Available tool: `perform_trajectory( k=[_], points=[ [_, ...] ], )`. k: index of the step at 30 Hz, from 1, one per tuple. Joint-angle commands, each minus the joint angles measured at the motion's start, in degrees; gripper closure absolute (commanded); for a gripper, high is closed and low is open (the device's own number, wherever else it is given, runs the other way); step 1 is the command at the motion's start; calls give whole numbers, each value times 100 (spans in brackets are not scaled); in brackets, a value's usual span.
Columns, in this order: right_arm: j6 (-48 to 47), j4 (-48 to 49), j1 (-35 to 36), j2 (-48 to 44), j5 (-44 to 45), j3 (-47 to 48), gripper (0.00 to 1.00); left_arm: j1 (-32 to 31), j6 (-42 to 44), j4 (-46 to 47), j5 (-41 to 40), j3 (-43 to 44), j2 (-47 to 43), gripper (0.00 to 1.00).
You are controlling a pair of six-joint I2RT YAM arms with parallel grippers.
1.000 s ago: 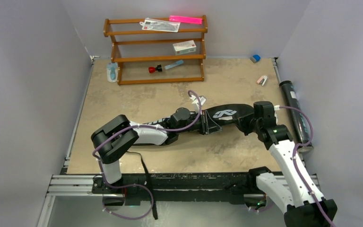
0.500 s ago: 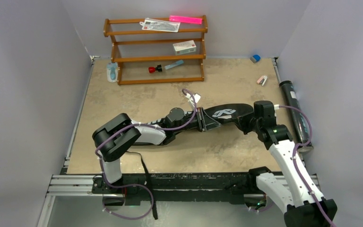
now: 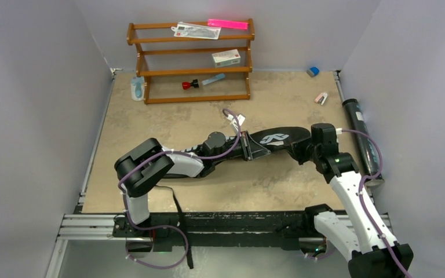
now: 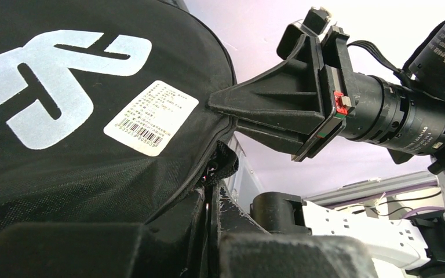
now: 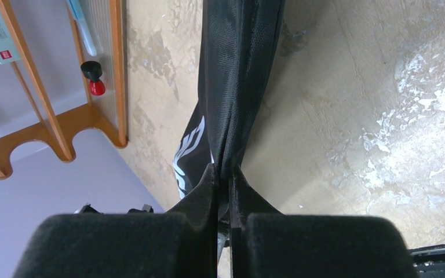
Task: Pack up the badminton gear
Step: Zip the racket bag at the center of the board.
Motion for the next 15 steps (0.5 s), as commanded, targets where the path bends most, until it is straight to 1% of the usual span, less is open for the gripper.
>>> perform_trajectory(
  k=[1,3,6,10,15],
  points=[
    [64,-110,15,-164,-88,230,100,114,604,-905,-529,6,-493,100],
    [7,-187,13,-205,207,277,100,125,944,-1991,-939,81,-774,100],
    [19,-217,0,-279,476,230,100,125,1420,-3393,-1423,451,-1009,100],
    [36,-235,7,-255,757,208,100,127,1845,-4399,-1920,693,-1223,100],
    [-21,-347,1,-220,1140,259,100,128,2279,-5406,-2483,856,-1523,100]
  ],
)
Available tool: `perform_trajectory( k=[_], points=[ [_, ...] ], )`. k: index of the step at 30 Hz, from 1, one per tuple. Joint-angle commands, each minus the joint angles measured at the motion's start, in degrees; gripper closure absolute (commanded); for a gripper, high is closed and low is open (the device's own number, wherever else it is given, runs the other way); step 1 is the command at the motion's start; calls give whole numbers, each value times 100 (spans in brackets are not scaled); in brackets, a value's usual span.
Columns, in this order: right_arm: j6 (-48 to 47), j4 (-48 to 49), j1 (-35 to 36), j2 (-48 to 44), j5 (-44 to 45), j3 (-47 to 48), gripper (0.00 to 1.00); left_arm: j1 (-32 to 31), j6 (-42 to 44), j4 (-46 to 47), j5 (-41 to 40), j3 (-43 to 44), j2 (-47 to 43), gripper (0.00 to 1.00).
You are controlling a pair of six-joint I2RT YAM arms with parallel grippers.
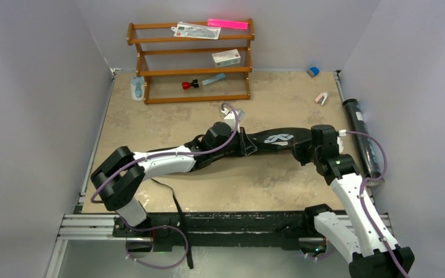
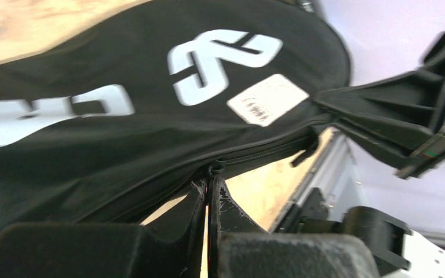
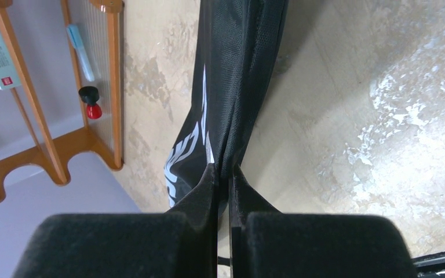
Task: Pack up the badminton gear
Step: Zip the racket bag at the center of the board.
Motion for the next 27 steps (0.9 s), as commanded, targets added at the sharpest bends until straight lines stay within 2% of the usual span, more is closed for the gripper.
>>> perform_trajectory(
  k=[1,8,13,18,22,27],
  points=[
    [-55,-202,-13,-97,675,278,100,140,776,-1633,-1190,250,-329,100],
    [-177,-358,-13,-64,1348,405,100,369,1211,-3131,-1742,334,-714,100],
    [-342,-333,-12,-66,1853,456,100,800,1396,-3366,-1760,-111,-1260,100],
    [-566,-465,-12,5,2531,707,100,1084,1539,-3910,-2233,-347,-1584,100],
    [-740,-587,-13,-19,3210,917,100,1544,1621,-3823,-2020,-811,-1982,100],
    [-915,-621,-28,23,3799,1076,100,1936,1808,-4017,-2102,-925,-2105,100]
  ],
)
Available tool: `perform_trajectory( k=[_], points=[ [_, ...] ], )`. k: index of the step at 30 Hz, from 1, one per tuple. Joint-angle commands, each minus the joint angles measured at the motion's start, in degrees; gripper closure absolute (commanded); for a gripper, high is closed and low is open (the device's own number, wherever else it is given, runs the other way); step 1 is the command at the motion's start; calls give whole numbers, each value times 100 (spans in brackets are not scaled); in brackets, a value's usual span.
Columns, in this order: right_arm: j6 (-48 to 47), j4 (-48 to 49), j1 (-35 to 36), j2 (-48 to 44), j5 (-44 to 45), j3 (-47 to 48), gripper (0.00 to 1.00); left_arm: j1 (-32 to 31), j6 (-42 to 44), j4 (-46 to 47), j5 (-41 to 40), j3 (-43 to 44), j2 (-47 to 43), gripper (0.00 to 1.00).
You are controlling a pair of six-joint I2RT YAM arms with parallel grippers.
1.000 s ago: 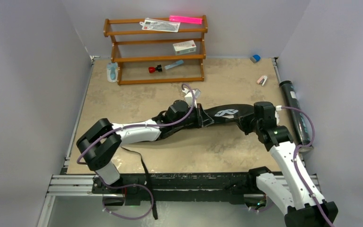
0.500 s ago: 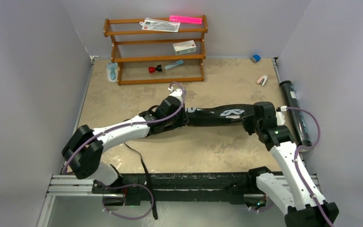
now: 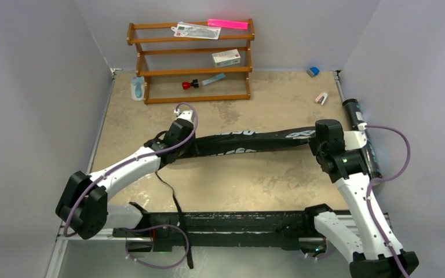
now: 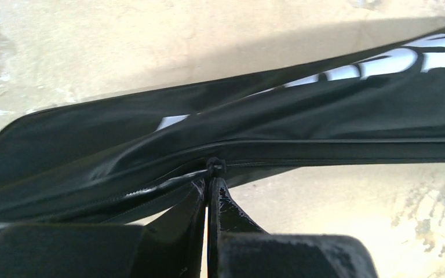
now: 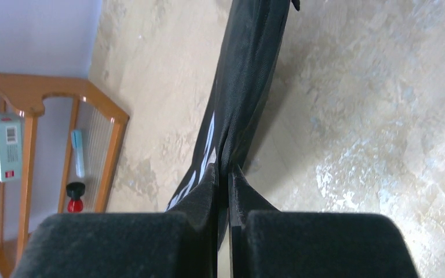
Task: Pack up the badminton gear
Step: Zip the racket bag at the center of the board.
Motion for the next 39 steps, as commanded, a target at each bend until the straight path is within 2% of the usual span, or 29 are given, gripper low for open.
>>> perform_trajectory(
  k=[1,7,14,18,22,27,34,39],
  points=[
    [-321,-69,-83,23,1417,372,100,356,399,-441,-511,-27,-164,100],
    [-276,12,-498,108,1291,288,100,866,547,-552,-563,-129,-449,100],
    [-436,353,-1599,168,413,72,100,1438,469,-129,-150,-392,-651,100],
    [-284,463,-1647,166,305,-48,100,1855,256,420,351,-649,-875,100],
    [-275,779,-1651,209,-75,-255,100,2249,122,952,1077,-761,-541,100],
    [-300,765,-1733,374,-122,-216,100,3320,-97,2077,2284,-1216,-56,100],
    [-454,1041,-1774,500,-393,-362,100,3804,-297,2879,2928,-1321,835,100],
    [-737,1671,-1775,696,-1006,-658,100,3812,-449,3064,2704,-1321,645,100]
  ],
)
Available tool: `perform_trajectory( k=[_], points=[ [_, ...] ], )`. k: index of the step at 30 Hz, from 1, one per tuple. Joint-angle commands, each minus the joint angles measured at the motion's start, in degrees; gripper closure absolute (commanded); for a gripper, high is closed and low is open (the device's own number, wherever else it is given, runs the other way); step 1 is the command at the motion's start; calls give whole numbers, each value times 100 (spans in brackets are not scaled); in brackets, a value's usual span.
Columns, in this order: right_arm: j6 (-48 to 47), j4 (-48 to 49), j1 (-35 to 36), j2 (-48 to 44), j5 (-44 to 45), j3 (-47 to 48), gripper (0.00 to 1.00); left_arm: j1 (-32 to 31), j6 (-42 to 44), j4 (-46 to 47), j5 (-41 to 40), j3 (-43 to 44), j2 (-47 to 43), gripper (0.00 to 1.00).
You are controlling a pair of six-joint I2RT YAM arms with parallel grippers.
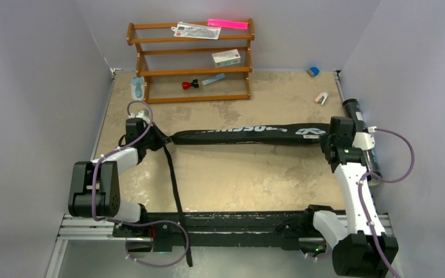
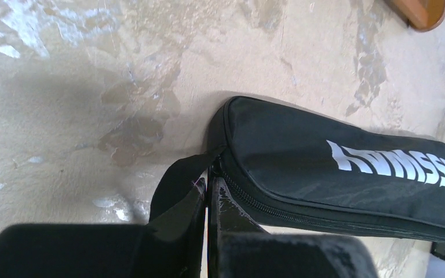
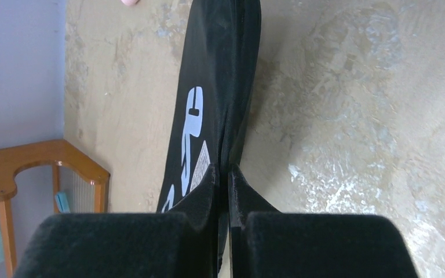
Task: Pack up the badminton gear
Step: Zip the racket bag at the center of the board, then adjust the racket bag at the center of the board.
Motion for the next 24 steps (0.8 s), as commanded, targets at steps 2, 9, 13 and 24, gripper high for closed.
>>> perform_trajectory(
  k=[2,9,13,24],
  points=[
    [-452,1238,-61,156,-505,-423,100,105,-223,512,-509,-9,-321,100],
    [-1316,2935,229,1351,-1984,-182,62,109,-408,396,-1272,576,-509,45],
    [-1556,2757,354,813,-1468,-213,6,70,-188,-321,-1353,990,-893,29],
    [-1935,1878,352,-124,-1324,-451,10,45,-1073,-1866,-1735,281,-2675,24]
  ],
)
